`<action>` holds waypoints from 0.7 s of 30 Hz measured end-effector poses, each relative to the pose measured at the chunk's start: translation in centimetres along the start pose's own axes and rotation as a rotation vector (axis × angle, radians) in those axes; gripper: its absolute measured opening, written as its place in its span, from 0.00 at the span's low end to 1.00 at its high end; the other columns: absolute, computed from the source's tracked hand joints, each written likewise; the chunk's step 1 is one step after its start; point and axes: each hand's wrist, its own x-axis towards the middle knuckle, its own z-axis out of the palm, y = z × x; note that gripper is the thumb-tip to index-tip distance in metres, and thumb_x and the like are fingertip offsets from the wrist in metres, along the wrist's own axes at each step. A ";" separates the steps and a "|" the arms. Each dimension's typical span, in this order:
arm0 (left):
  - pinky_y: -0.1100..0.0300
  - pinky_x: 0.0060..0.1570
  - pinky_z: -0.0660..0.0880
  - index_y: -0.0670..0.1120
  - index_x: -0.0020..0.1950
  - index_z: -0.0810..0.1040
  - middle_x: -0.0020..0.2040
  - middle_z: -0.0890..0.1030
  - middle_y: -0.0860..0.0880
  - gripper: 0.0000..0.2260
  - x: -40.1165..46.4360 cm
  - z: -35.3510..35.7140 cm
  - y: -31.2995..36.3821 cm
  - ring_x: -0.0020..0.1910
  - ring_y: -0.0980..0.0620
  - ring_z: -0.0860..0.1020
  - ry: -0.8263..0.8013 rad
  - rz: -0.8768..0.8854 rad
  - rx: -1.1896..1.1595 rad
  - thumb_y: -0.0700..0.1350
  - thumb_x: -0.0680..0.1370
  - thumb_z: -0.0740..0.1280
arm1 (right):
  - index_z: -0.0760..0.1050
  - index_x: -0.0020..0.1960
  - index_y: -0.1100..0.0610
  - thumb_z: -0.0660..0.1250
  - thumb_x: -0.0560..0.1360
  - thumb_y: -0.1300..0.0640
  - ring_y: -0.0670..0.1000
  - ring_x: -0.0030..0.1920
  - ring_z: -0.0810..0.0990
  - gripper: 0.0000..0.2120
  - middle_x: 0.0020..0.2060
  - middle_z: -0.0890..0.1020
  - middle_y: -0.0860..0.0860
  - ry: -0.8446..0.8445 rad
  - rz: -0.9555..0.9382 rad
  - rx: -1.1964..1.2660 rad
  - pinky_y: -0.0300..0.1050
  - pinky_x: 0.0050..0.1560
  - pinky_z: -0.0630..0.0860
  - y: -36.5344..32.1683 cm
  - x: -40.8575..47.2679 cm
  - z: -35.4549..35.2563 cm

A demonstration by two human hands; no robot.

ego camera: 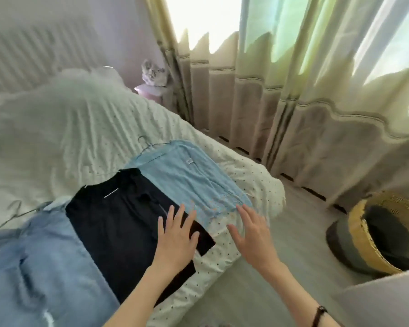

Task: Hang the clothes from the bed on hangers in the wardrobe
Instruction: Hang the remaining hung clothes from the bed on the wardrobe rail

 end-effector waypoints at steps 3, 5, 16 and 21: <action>0.38 0.60 0.65 0.47 0.67 0.73 0.66 0.73 0.41 0.24 -3.8 -0.6 -4.5 0.67 0.37 0.68 0.017 -0.277 -0.065 0.54 0.74 0.52 | 0.64 0.72 0.56 0.47 0.73 0.36 0.54 0.71 0.64 0.34 0.70 0.68 0.54 -0.158 -0.172 -0.010 0.53 0.71 0.59 -3.4 1.3 3.2; 0.37 0.60 0.65 0.47 0.67 0.73 0.67 0.73 0.41 0.24 -6.8 -0.6 -6.7 0.67 0.37 0.68 -0.007 -0.454 -0.090 0.54 0.74 0.52 | 0.63 0.72 0.57 0.48 0.74 0.37 0.53 0.71 0.63 0.34 0.70 0.67 0.54 -0.267 -0.257 -0.003 0.51 0.71 0.58 -5.4 1.6 5.2; 0.44 0.72 0.47 0.50 0.76 0.55 0.77 0.49 0.45 0.23 -19.9 0.1 -14.0 0.75 0.43 0.44 -0.021 -0.944 -0.175 0.54 0.81 0.50 | 0.56 0.74 0.54 0.56 0.79 0.44 0.49 0.74 0.57 0.28 0.73 0.63 0.50 -0.563 -0.544 -0.031 0.49 0.74 0.53 -14.2 2.4 13.7; 0.48 0.73 0.45 0.52 0.76 0.50 0.77 0.44 0.47 0.25 -20.8 0.4 -19.0 0.75 0.45 0.40 -0.071 -1.013 -0.251 0.57 0.80 0.46 | 0.56 0.75 0.53 0.56 0.79 0.45 0.49 0.74 0.57 0.27 0.73 0.62 0.50 -0.647 -0.545 -0.059 0.50 0.74 0.53 -19.6 3.8 17.9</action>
